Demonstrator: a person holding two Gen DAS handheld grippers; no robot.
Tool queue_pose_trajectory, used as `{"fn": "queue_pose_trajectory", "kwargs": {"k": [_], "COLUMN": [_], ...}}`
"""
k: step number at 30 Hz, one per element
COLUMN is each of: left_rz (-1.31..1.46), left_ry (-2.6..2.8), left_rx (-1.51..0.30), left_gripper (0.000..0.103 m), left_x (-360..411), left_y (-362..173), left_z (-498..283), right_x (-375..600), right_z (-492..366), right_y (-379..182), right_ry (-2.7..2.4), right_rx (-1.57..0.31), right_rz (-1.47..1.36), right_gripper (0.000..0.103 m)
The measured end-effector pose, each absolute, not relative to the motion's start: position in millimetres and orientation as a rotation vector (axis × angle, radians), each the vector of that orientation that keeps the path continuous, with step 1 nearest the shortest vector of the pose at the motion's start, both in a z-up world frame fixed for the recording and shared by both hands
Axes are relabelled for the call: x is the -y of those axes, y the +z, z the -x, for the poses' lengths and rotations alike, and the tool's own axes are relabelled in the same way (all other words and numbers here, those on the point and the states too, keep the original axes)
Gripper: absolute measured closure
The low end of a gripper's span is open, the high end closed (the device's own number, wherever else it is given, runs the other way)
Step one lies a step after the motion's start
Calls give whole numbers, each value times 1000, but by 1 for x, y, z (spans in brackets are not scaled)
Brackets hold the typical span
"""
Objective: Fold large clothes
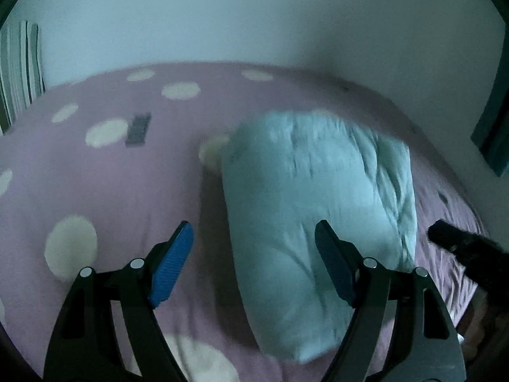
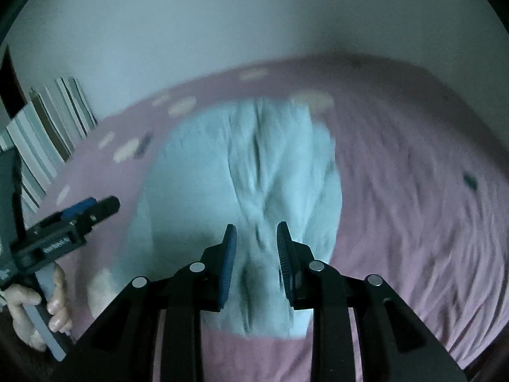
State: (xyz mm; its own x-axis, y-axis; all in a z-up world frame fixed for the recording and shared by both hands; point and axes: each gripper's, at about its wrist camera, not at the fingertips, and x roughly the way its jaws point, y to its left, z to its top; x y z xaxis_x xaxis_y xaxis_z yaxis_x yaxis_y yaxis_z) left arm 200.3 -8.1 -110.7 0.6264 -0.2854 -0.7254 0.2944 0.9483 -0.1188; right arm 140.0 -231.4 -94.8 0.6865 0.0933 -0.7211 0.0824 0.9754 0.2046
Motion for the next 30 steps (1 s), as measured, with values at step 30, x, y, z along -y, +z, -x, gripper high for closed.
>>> {"fn": "queue_pose_trajectory", "kwargs": {"k": [30], "left_rz": [-234], "left_ry": [-290], "left_rx": [-1062], "left_gripper": [23], "left_x": [90], "left_y": [-200], "left_z": [-301], "right_x": [255], "right_z": [-271], "right_y": [-198], "right_ry": [-31], "right_rx": [-1008], "right_rz": [-230], "right_gripper": [78]}}
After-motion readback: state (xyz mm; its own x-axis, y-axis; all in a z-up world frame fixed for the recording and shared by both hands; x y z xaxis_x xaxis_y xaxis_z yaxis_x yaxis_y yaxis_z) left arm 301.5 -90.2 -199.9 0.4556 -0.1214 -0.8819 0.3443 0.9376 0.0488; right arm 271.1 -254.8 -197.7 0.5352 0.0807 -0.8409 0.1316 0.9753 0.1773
